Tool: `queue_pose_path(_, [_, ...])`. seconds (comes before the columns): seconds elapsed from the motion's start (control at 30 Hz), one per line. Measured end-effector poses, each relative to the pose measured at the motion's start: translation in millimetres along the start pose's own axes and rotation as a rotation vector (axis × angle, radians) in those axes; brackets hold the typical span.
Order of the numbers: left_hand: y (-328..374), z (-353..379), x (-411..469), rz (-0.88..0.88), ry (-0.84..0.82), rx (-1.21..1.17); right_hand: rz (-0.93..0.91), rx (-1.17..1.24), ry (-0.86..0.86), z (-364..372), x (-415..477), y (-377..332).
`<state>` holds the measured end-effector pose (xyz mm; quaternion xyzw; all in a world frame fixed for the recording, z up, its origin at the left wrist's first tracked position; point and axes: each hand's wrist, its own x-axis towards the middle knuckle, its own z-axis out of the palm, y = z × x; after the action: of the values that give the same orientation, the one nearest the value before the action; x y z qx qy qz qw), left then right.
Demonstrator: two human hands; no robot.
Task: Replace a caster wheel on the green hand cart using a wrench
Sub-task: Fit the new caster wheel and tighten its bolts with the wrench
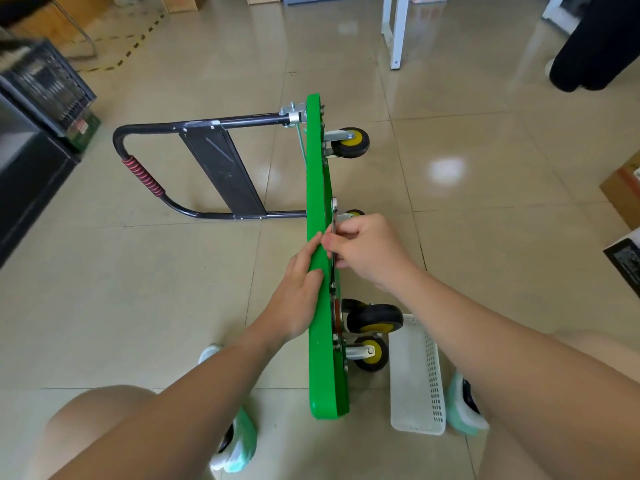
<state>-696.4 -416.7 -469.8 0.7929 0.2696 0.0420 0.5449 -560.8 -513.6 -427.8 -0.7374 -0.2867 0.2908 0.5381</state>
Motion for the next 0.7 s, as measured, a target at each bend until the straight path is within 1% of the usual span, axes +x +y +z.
queue_pose_path(0.33, [11.6, 3.0, -8.7, -0.041, -0.028, -0.021, -0.034, -0.019, -0.036, -7.3, -14.6, -2.8])
queue_pose_path(0.53, [24.9, 4.1, -18.9, -0.114, 0.004, -0.09, 0.025, 0.01, 0.054, -14.7, -29.6, -10.8])
queue_pose_path(0.7, [30.2, 8.3, -33.4, -0.132, 0.042, -0.065, 0.047, -0.08, 0.128, -24.9, -50.1, -18.3])
